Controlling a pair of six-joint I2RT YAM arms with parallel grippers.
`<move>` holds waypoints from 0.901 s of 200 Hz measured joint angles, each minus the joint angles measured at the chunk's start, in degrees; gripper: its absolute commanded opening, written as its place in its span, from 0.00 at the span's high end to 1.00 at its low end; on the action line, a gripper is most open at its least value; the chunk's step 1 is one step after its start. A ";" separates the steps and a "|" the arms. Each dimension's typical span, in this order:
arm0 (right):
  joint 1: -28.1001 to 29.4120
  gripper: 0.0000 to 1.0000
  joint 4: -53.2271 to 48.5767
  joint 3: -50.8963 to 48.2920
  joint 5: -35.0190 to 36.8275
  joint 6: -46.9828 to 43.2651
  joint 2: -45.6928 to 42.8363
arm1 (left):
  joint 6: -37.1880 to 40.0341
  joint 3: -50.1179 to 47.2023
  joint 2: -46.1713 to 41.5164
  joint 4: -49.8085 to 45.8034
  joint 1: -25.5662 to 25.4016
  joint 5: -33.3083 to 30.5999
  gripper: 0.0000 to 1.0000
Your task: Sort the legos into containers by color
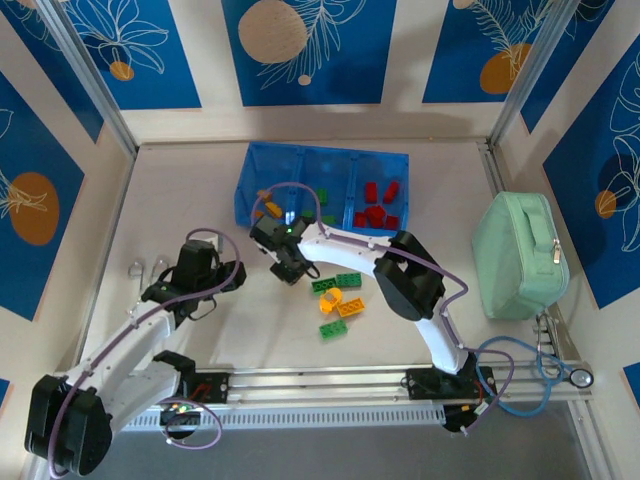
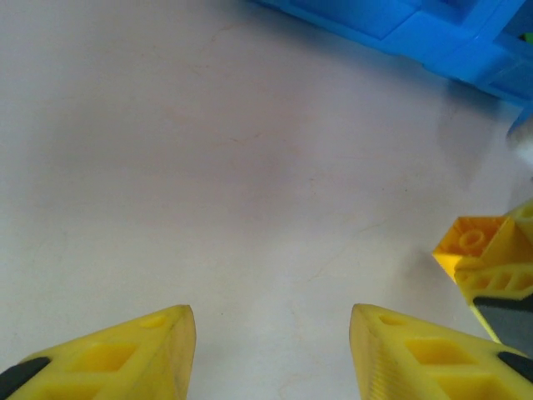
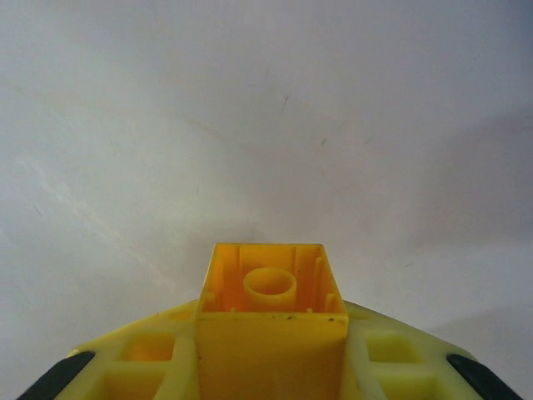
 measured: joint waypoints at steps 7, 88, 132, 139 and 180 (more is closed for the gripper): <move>-0.35 0.73 0.09 1.42 0.11 0.26 0.00 | 0.02 0.00 -0.15 0.00 0.00 0.00 0.48; -5.53 0.70 0.02 29.22 2.34 1.11 8.70 | -0.17 -1.73 -4.39 -1.11 -0.22 0.00 0.48; -6.49 0.69 -3.67 46.10 3.56 0.50 21.79 | -0.17 -1.73 -5.20 -1.75 -0.26 0.00 0.48; -6.69 0.69 -3.93 47.06 3.80 0.42 22.88 | -0.20 -1.73 -5.46 -1.99 -0.26 0.00 0.48; -8.26 0.59 -3.74 47.63 4.66 -0.24 24.76 | -0.17 -1.75 -6.58 -2.51 -0.26 0.00 0.48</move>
